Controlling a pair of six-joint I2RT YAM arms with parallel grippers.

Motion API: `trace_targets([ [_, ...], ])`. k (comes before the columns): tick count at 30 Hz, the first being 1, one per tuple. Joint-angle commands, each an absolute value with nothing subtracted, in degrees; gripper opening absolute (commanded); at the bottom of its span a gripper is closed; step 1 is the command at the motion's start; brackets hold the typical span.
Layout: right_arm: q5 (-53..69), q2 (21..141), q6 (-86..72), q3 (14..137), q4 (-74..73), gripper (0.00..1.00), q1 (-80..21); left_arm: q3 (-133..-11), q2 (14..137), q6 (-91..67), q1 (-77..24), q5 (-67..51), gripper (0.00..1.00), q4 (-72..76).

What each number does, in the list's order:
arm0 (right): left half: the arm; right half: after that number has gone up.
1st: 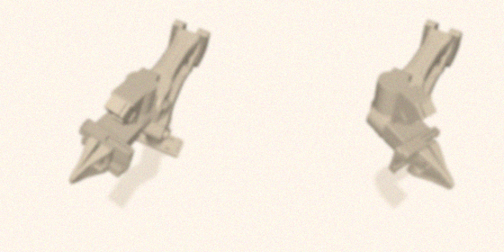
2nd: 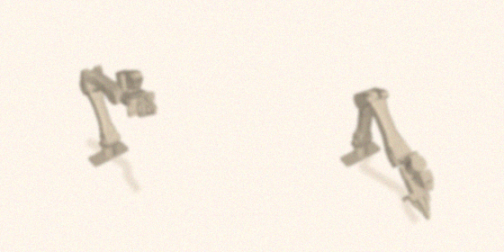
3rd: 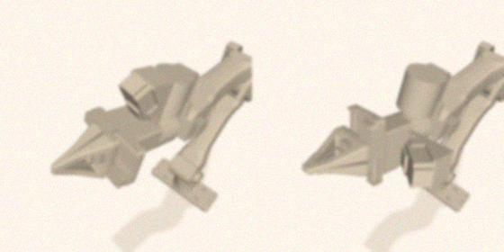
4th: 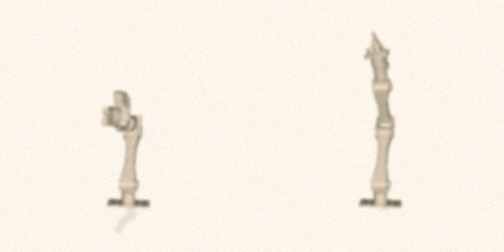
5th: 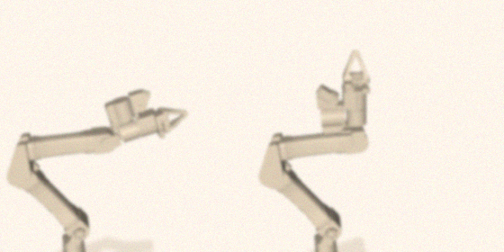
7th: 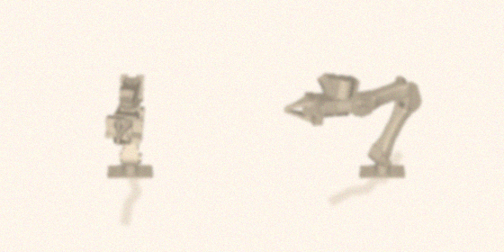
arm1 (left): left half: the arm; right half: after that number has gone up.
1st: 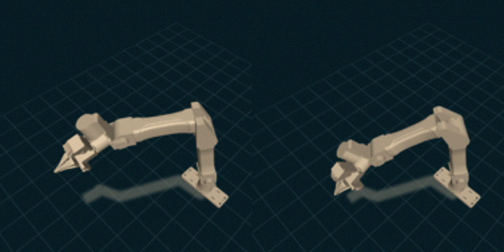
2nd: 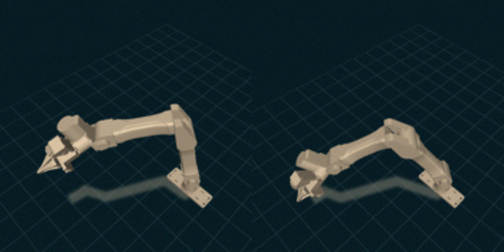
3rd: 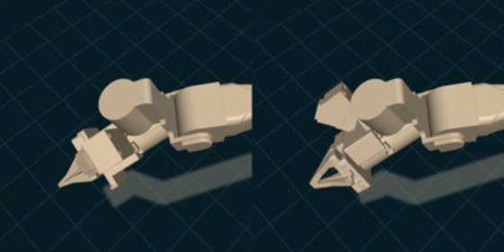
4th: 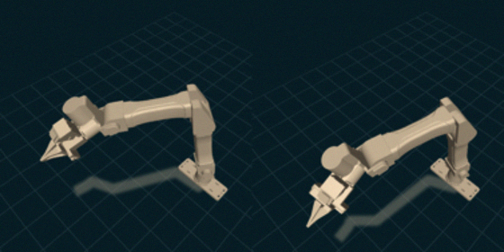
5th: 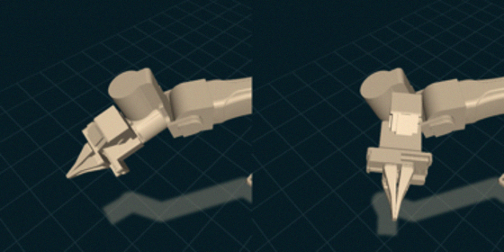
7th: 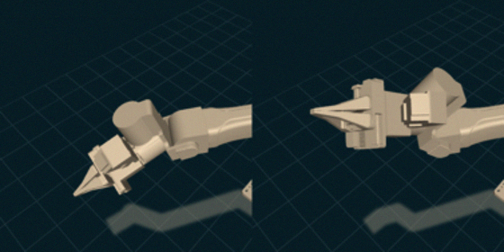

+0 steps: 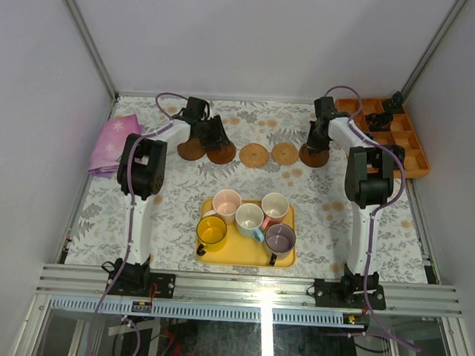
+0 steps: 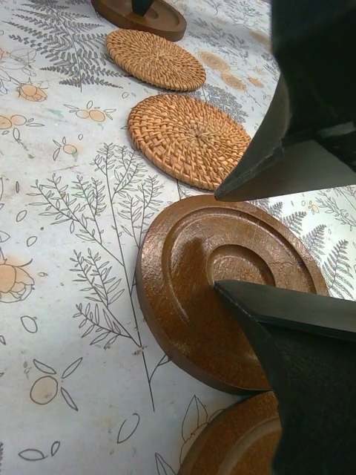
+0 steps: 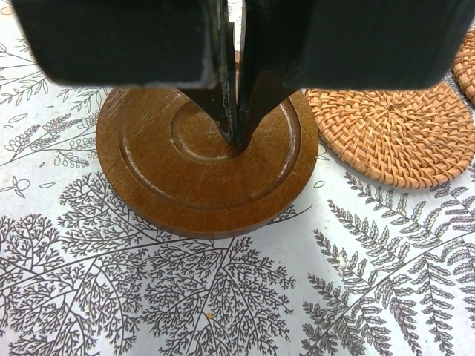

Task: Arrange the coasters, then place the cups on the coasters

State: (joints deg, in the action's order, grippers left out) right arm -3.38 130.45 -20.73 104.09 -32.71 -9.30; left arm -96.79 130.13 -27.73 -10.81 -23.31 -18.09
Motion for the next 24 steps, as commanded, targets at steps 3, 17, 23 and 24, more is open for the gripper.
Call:
trace_targets([
  [3, -2.81, 129.70, -19.97, 104.92, -34.01, 0.00, -10.39, -95.15, 132.14, -27.66, -10.46, -23.25, 0.48, -16.60],
  [17, -6.98, 123.59, -17.31, 106.06, -33.46, 0.21, -10.64, -97.87, 134.58, -30.04, -10.46, -27.96, 0.52, -11.75],
  [23, -6.38, 120.65, -16.15, 107.32, -32.04, 0.21, -11.39, -98.33, 133.88, -30.16, -10.44, -28.48, 0.55, -11.47],
  [24, -5.96, 120.19, -15.92, 107.45, -31.88, 0.21, -11.54, -98.15, 133.44, -30.01, -10.46, -28.49, 0.57, -11.43],
])
